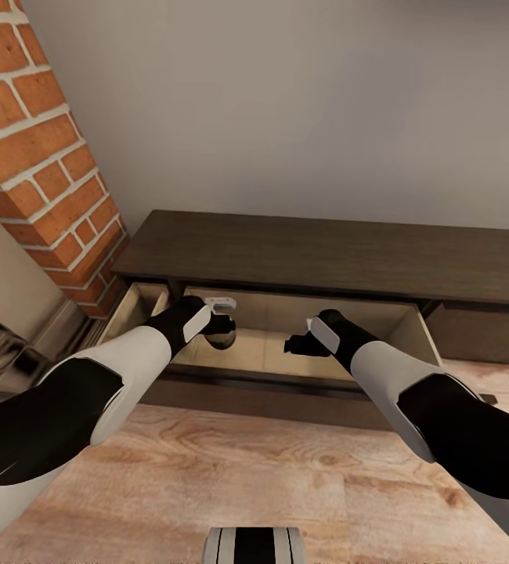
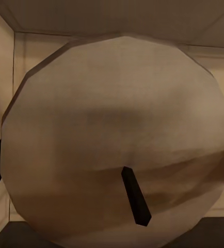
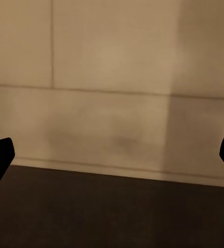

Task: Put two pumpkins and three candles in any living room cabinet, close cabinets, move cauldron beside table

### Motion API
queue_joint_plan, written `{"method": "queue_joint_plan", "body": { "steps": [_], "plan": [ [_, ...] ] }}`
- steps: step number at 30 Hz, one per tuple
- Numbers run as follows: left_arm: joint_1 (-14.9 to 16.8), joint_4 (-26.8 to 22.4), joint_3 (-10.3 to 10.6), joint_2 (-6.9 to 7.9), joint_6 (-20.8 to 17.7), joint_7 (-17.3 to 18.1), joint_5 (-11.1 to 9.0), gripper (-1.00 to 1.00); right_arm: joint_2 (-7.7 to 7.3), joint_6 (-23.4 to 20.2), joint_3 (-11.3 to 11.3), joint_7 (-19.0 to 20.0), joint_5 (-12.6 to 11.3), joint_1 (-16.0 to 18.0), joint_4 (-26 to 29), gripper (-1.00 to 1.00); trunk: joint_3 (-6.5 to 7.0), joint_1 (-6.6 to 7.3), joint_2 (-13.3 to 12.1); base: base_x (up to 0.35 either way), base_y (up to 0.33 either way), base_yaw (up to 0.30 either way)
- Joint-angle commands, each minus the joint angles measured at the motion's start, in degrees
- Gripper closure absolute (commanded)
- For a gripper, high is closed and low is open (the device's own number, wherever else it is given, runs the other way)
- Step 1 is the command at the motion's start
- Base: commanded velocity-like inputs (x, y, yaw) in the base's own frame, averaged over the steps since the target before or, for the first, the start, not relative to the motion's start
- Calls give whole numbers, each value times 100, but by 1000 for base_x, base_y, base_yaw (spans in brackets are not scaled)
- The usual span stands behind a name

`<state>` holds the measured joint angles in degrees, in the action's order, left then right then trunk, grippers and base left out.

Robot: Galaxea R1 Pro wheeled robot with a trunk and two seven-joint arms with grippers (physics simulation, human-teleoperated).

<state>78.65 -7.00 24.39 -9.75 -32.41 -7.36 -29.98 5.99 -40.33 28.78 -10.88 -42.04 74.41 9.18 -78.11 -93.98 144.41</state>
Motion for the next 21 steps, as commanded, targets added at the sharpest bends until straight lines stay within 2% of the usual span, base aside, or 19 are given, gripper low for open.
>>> {"method": "queue_joint_plan", "body": {
  "steps": [1,8,14,21],
  "plan": [
    [1,-12,30,2,-27,-37,-43,100,-1,-19,31,-46,-60,-1,8,-100,-13,1,2,0,0,0],
    [1,-12,18,0,50,-35,-45,100,-1,-3,31,-37,-67,-5,12,-100,-76,1,2,0,0,0],
    [1,2,5,0,577,-5,-65,100,-1,337,39,-22,-67,-5,14,-100,-94,1,2,0,0,0],
    [1,5,-4,-8,679,14,-69,100,-1,424,40,-20,-67,-5,15,-100,-95,1,2,0,0,0]
  ]
}}
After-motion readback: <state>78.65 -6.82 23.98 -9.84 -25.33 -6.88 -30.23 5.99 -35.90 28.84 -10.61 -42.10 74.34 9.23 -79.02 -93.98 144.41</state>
